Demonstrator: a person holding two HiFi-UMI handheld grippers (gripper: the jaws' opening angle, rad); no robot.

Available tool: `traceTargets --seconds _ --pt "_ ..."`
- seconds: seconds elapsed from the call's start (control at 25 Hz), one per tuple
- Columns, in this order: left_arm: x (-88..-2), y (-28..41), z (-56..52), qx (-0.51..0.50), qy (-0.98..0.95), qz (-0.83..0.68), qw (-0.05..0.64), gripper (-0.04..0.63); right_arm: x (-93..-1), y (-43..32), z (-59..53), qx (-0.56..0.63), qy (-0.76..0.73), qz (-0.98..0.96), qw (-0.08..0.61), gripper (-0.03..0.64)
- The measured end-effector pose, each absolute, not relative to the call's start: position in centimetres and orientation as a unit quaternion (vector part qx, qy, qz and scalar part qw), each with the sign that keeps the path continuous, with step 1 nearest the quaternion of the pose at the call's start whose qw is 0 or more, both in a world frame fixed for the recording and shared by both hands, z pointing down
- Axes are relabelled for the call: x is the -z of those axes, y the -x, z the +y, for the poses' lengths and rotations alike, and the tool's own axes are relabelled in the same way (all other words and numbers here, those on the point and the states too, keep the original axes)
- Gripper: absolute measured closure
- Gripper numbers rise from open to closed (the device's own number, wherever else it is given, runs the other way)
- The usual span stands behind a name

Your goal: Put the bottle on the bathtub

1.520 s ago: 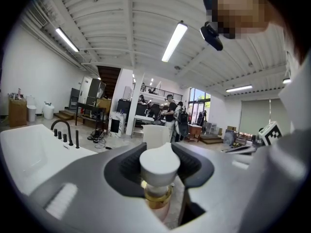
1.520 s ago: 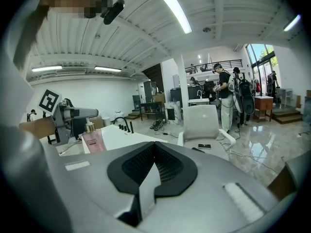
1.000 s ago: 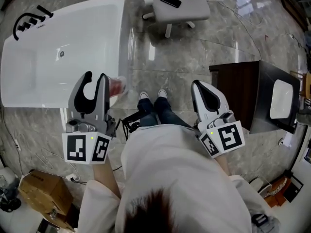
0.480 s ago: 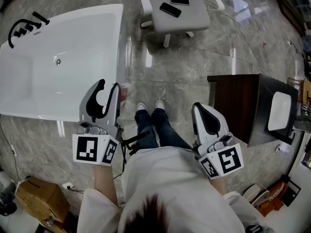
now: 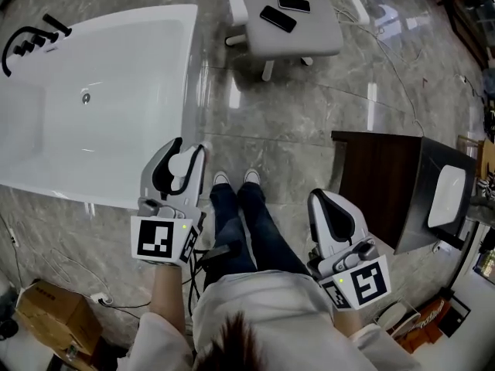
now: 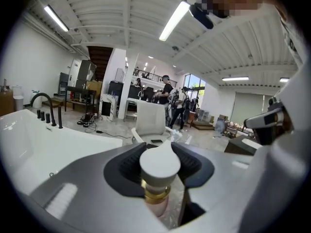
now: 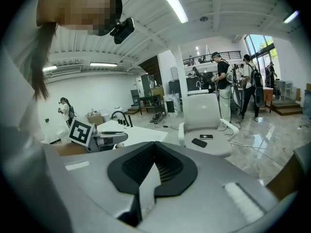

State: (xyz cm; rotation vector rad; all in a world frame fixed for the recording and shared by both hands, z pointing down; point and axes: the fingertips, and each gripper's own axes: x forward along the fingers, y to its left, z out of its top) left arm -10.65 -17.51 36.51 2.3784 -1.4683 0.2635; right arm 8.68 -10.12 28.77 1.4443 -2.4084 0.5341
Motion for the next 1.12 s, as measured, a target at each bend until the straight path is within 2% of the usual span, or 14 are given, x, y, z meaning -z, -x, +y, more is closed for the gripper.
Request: traceTargets --seconds 0.72,1.12 --pt "-50.8 7.9 -18.5 -0.126 -0.813 -0.528 0.213 0.396 -37.9 -9.8 -10.6 -0.227 -0.489 -0.831 0.134 0.618" --pt "-58.5 7.4 -18.5 -0.148 -0.79 -0.548 0.232 0.396 -43.1 -10.6 -9.8 -0.252 -0.474 -0.828 0.166 0.618"
